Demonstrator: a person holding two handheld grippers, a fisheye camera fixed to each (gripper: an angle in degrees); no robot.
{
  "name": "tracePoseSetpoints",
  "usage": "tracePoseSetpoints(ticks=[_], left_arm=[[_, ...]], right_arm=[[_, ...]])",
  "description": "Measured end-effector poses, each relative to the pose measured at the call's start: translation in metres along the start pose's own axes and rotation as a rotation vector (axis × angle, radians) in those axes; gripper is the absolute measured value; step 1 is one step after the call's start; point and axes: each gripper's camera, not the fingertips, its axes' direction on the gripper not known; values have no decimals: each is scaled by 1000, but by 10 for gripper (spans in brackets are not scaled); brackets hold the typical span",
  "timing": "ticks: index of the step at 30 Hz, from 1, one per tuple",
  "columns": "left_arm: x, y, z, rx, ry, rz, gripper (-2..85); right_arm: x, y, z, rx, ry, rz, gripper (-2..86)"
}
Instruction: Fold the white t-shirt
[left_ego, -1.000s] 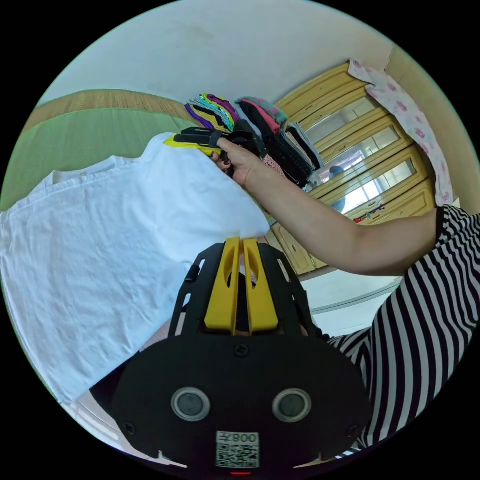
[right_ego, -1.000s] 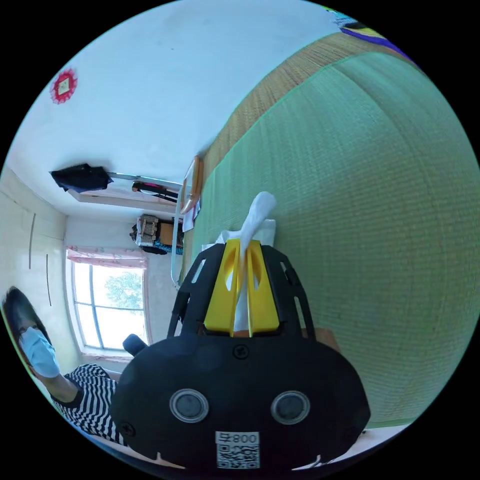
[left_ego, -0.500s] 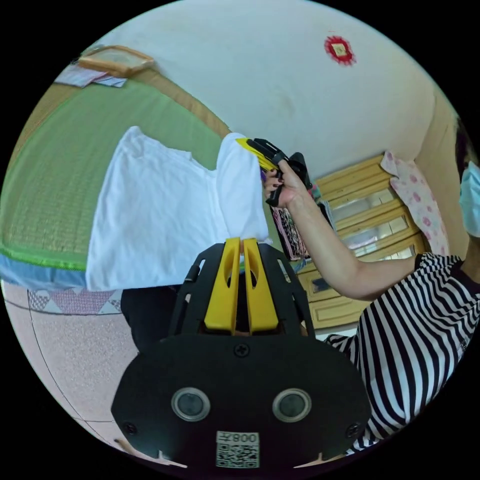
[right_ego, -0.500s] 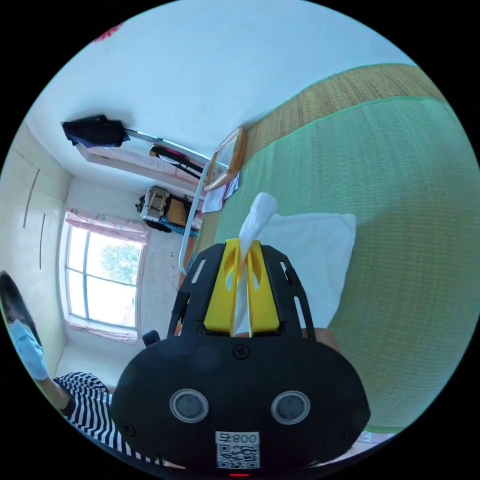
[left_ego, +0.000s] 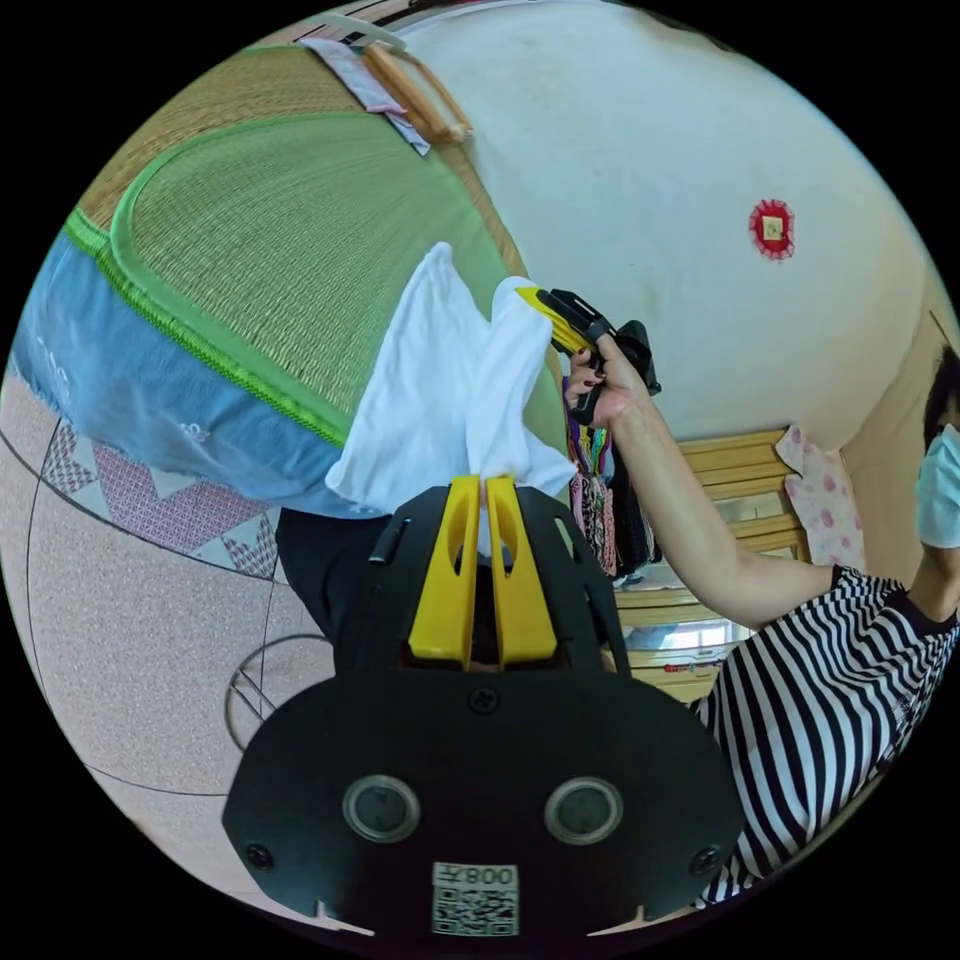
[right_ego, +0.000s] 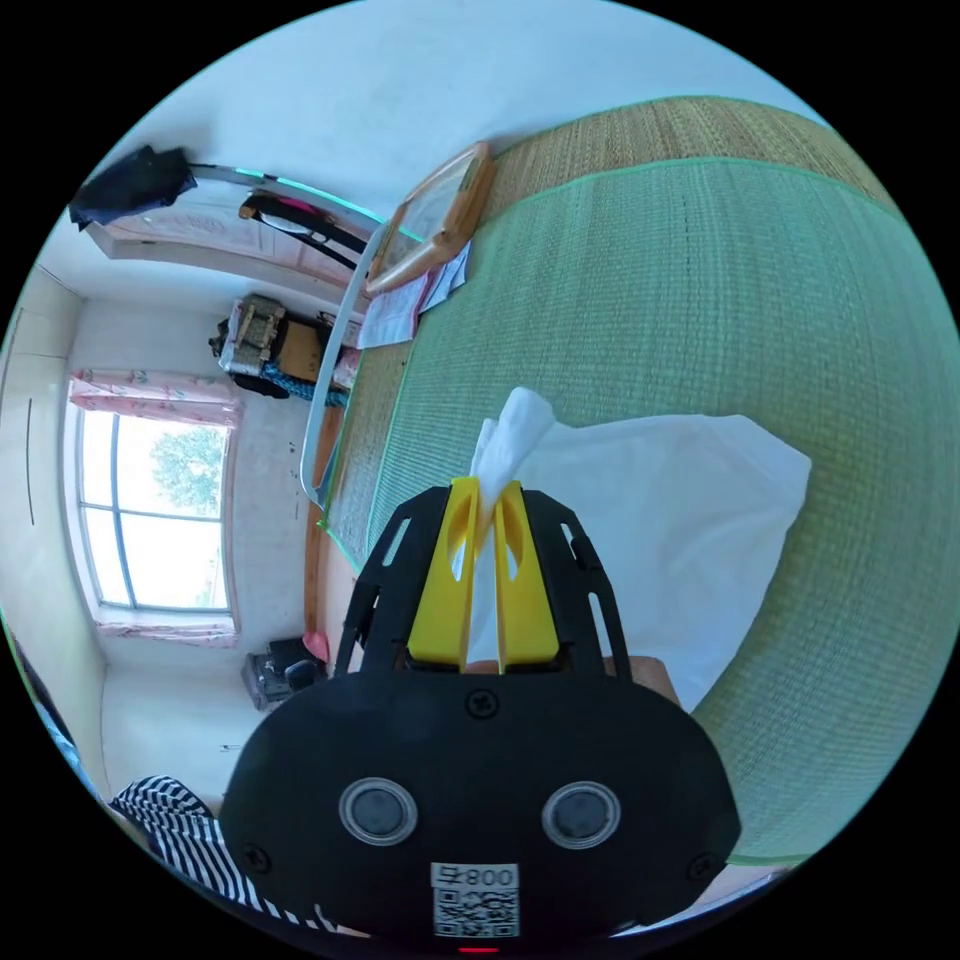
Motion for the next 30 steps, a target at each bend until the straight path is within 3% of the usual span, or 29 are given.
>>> tracePoseSetpoints(ticks=[30], left_arm=[[-68, -17, -104, -11, 31, -119, 11]], right_arm=[[-143, -75, 60, -158, 115, -38, 71]])
